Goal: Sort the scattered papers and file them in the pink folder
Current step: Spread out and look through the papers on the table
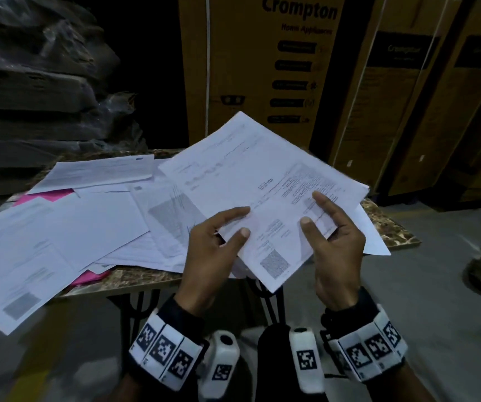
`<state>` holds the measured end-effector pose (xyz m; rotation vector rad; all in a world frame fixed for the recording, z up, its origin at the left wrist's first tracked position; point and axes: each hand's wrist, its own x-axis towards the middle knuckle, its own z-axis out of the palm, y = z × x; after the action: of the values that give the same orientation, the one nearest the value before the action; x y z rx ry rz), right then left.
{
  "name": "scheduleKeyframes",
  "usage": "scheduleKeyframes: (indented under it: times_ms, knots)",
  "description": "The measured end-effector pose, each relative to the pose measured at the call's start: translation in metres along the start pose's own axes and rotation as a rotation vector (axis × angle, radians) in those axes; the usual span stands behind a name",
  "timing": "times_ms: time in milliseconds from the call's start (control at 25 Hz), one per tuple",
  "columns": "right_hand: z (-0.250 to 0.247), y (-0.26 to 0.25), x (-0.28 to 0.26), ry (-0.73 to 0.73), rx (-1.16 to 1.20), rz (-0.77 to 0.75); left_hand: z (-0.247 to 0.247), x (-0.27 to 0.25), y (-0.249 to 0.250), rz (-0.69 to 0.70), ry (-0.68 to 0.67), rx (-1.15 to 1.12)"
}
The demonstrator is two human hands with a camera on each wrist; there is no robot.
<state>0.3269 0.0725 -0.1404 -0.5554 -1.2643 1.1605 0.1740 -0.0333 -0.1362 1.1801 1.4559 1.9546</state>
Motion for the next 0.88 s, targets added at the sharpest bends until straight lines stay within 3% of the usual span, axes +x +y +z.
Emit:
scheduleKeyframes:
  times_ms: [120, 240, 400, 600, 760, 880]
  knots:
    - [-0.03, -0.01, 0.02, -0.085, -0.007, 0.119, -0.013, 0.014, 0.001, 0.024, -0.072, 0.111]
    - [-0.063, -0.018, 0.047, -0.266, -0.15, 0.253, -0.017, 0.03, 0.013, 0.03, -0.198, 0.226]
    - [-0.085, -0.023, 0.068, -0.419, -0.312, 0.277, -0.002, 0.052, 0.031, 0.032, -0.313, 0.358]
    - [-0.098, -0.022, 0.077, -0.212, -0.448, 0.17, 0.04, 0.084, 0.038, 0.014, -0.386, 0.48]
    - [-0.117, -0.019, 0.089, -0.013, -0.537, 0.1, 0.088, 0.107, 0.036, 0.015, -0.325, 0.438]
    - [-0.146, -0.017, 0.104, 0.124, -0.427, 0.11, 0.122, 0.116, 0.03, -0.048, -0.267, 0.348]
